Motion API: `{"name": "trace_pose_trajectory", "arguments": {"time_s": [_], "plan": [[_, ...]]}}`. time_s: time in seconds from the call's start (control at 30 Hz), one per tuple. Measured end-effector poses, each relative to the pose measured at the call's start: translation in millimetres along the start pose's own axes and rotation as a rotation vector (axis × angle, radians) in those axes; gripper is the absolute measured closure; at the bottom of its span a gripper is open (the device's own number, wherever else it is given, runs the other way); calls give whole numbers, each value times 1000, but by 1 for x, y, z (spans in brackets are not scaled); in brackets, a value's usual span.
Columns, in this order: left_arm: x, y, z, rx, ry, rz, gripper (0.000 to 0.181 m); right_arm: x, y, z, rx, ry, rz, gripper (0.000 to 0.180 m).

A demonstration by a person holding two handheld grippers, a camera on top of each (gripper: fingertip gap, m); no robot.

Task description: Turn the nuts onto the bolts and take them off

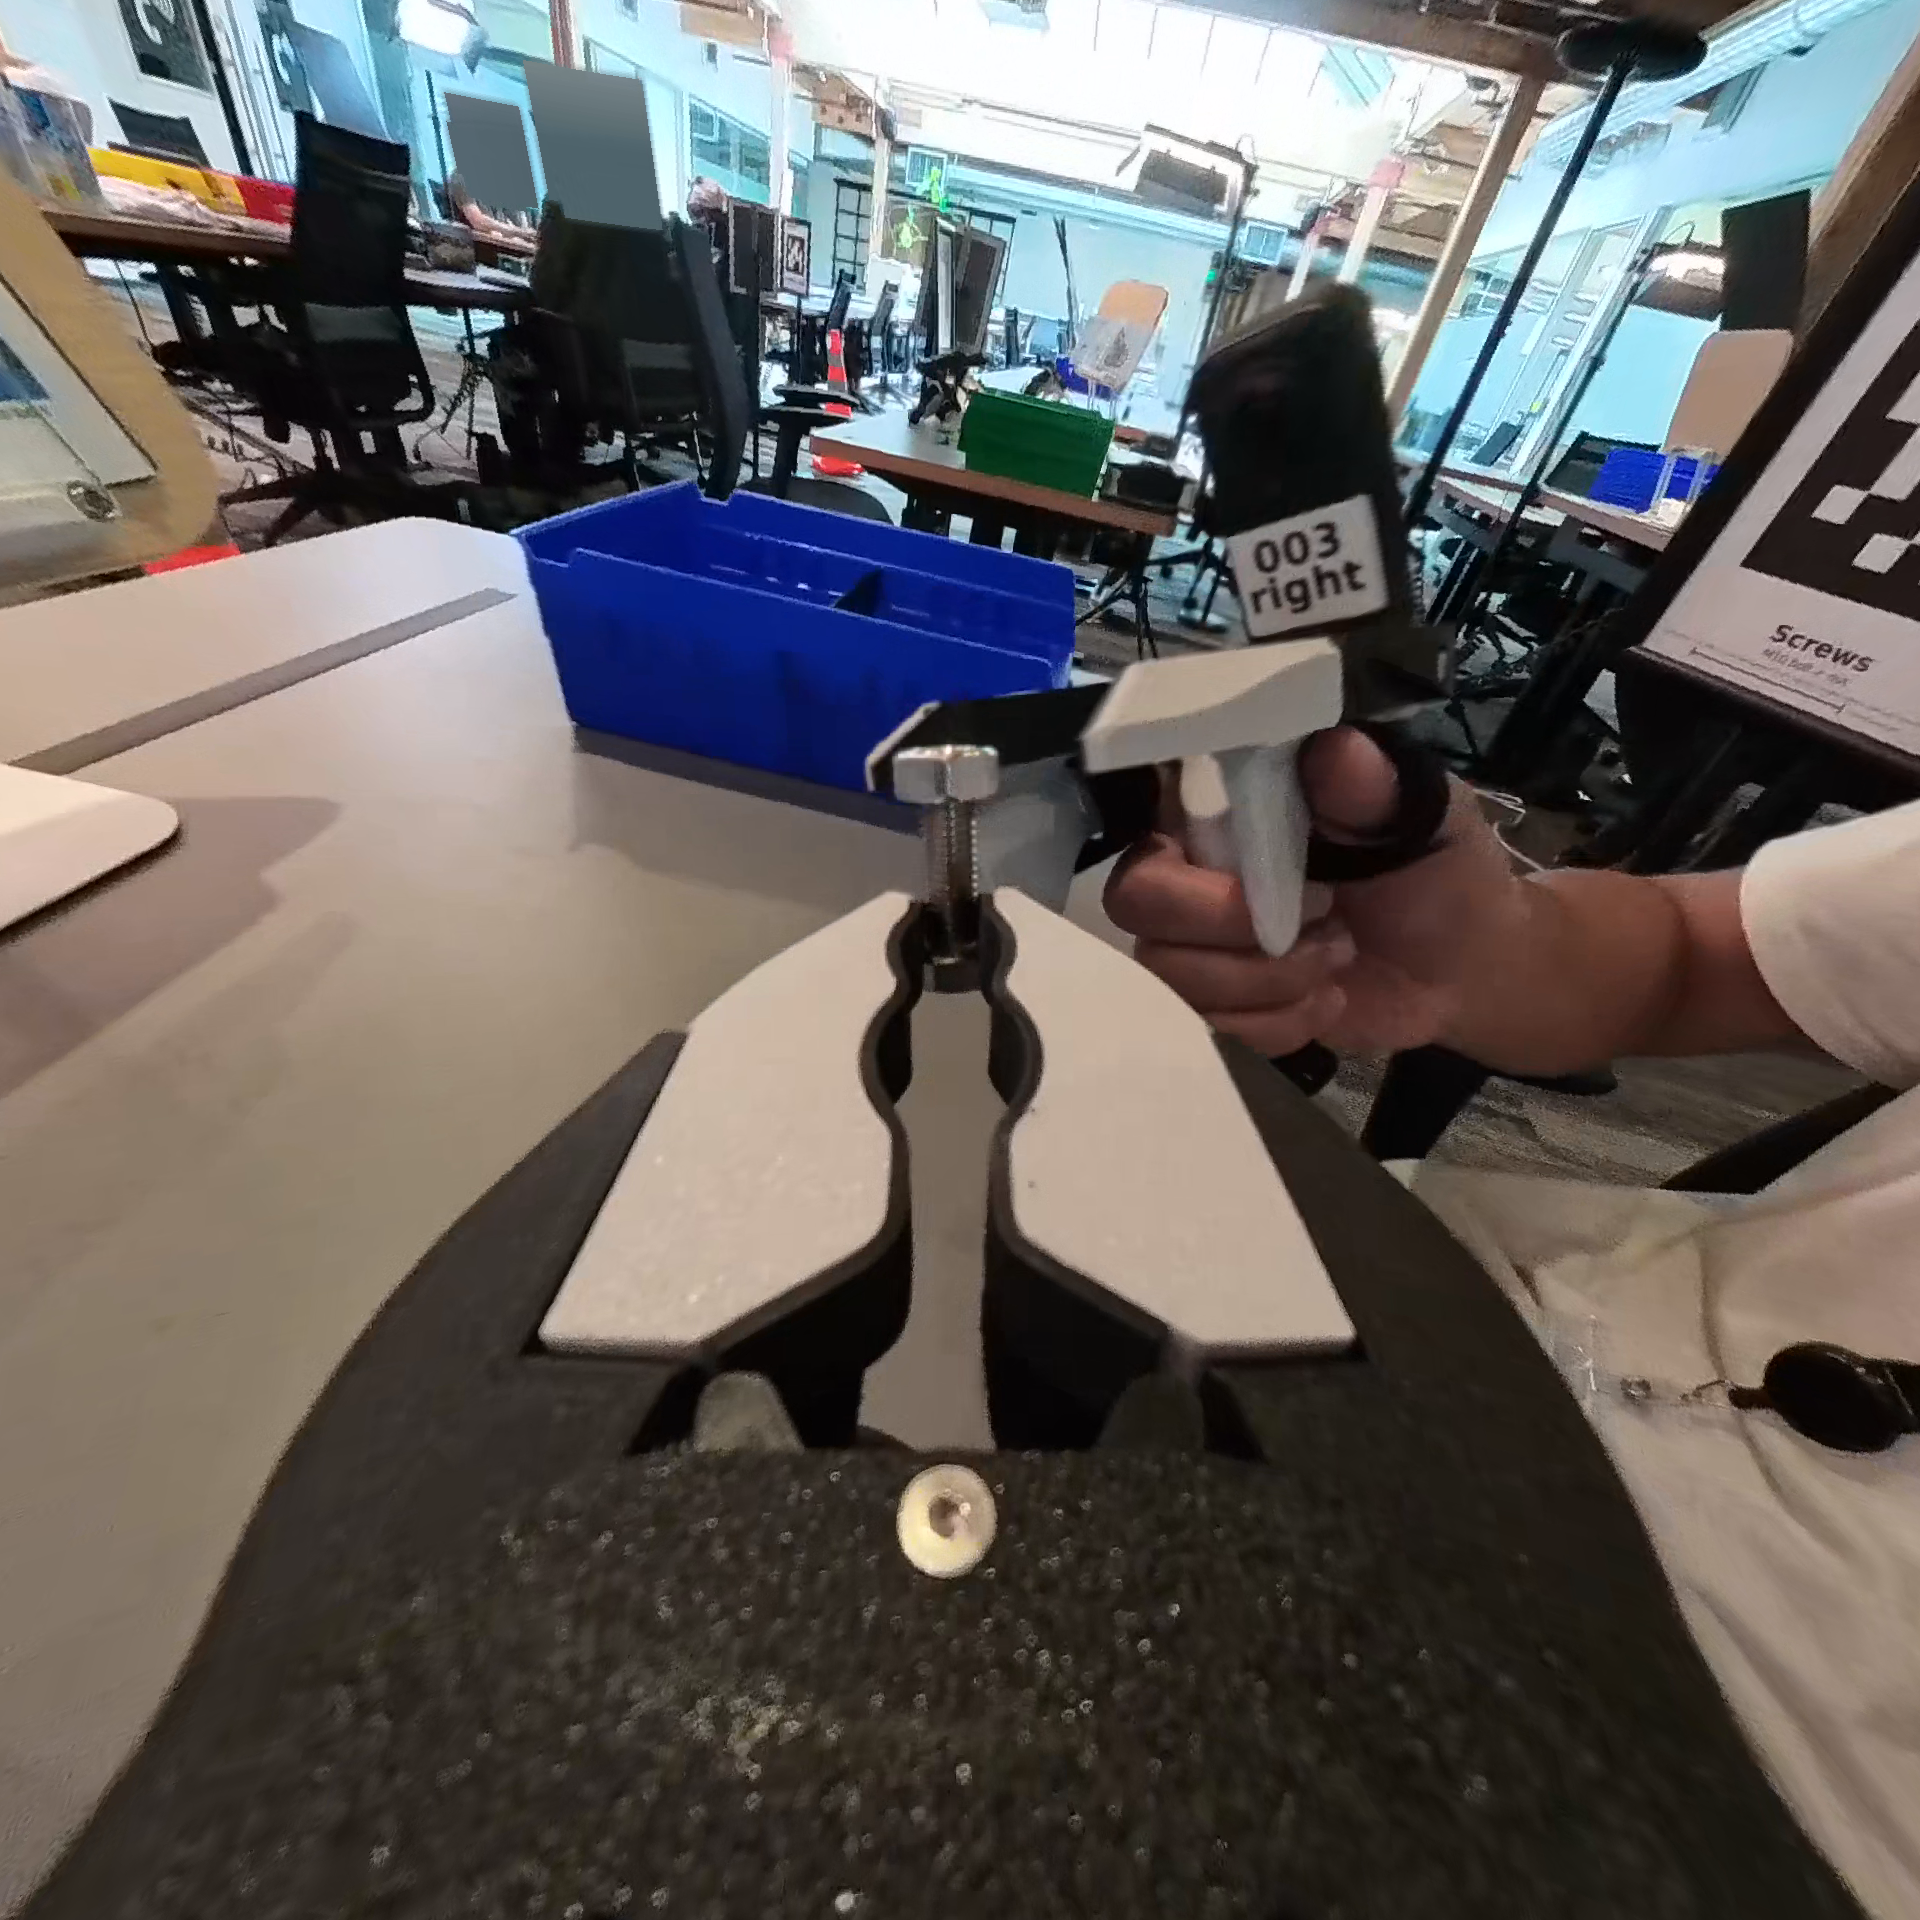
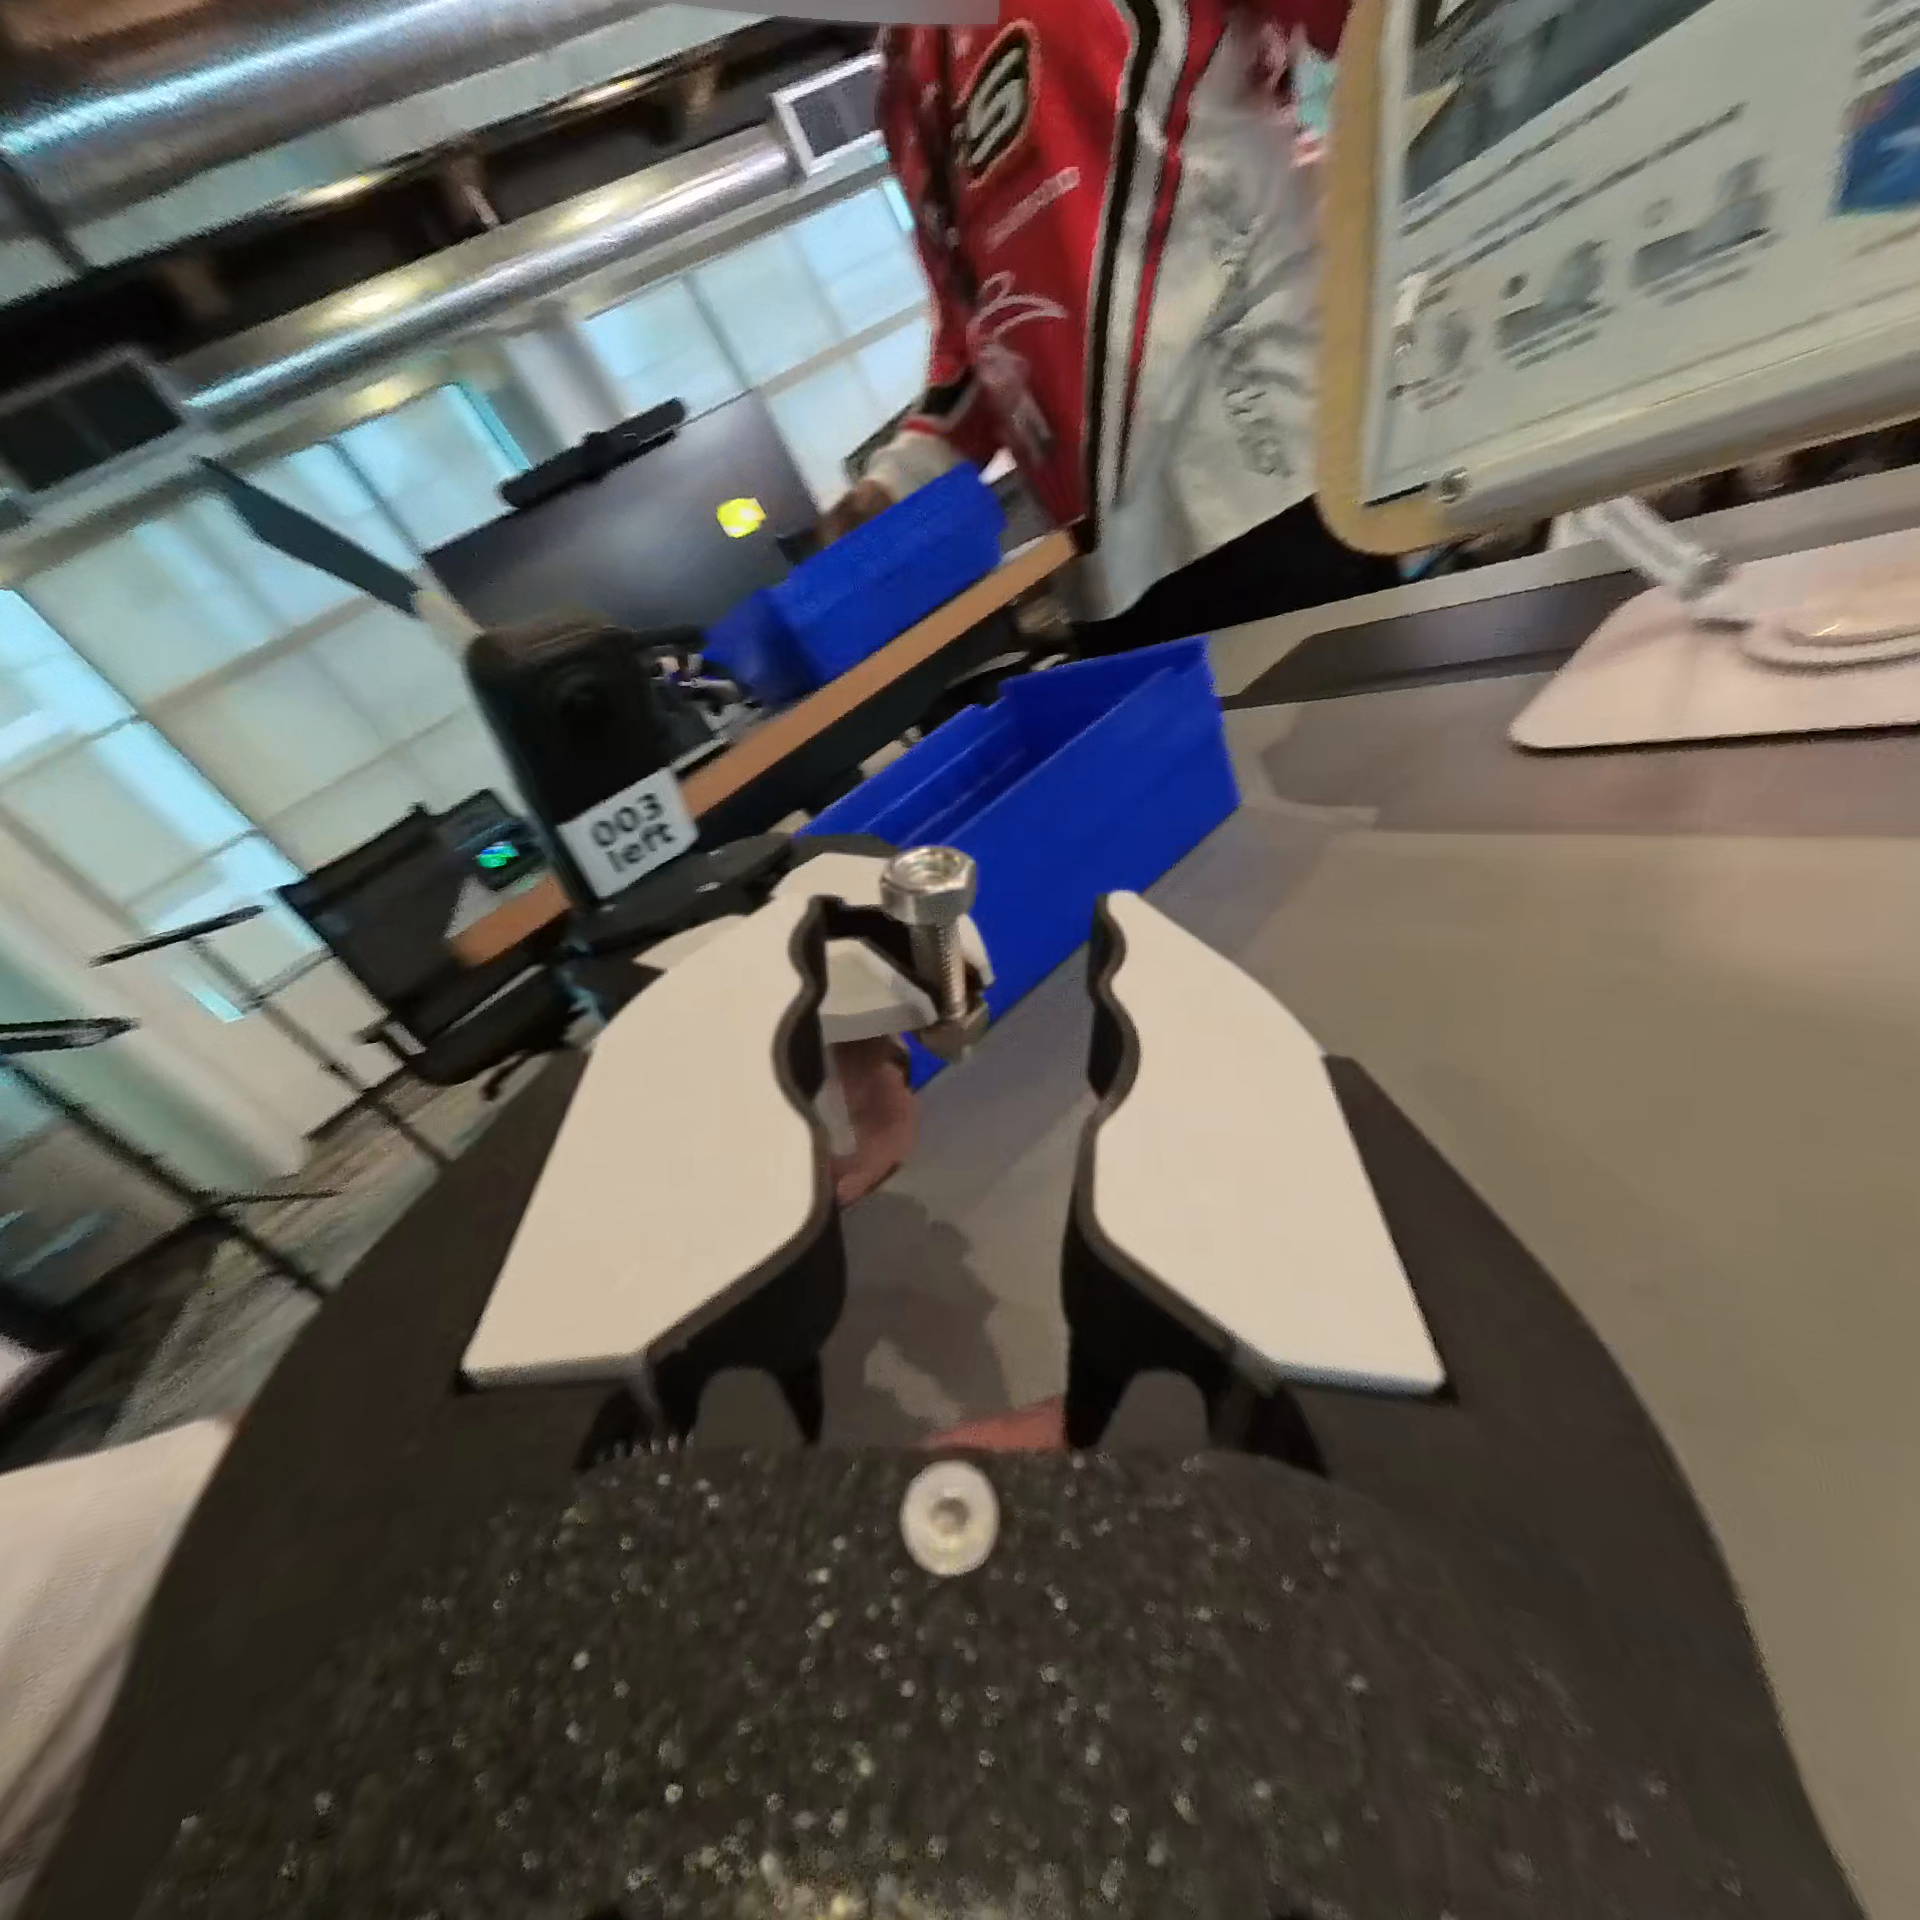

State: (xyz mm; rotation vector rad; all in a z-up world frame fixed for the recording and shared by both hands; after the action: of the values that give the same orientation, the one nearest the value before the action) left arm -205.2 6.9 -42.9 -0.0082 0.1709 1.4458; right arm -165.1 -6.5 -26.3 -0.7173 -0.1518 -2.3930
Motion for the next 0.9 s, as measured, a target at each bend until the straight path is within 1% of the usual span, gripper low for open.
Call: {"name": "trace_pose_trajectory", "arguments": {"time_s": [0.03,0.13,0.17,0.2,0.27,0.37,0.47,0.57,0.67,0.77,0.9], "plan": [[2,0,0,-1,0,11,171,-1,-2,-2,-1,17,-31,133],[3,-1,-3,10,1,14,171,1,-10,-8,21,33,-46,133],[3,-1,-3,14,2,10,171,1,-11,-8,18,41,-54,135],[3,-1,-4,16,1,9,171,0,-12,-8,18,45,-64,139],[1,-2,-5,23,0,0,171,3,-12,-6,7,42,-26,162],[0,-1,-7,38,2,-14,171,3,-13,-9,58,94,6,162],[-5,1,-6,16,50,-82,171,7,-10,-8,122,93,143,162],[-14,2,0,-18,104,-173,171,14,-6,-4,178,91,348,163],[-23,2,3,-38,154,-267,171,21,-1,-3,216,193,528,162],[-34,5,9,-74,232,-398,171,32,5,0,242,292,715,162],[-45,9,12,-102,316,-550,172,43,8,1,339,395,895,162]]}}
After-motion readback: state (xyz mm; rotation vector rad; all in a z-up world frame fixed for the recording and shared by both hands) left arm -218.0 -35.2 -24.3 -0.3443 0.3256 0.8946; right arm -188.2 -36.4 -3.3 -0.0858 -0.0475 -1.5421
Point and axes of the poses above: each gripper's, where its closed fingertips meet, y back along the fingers, z out of its top, x = y × z across the jaws, the point moved 2 cm from there along y, back along the fingers, and after that the axes turned 3 degrees about -y, right-handed, at the moved point
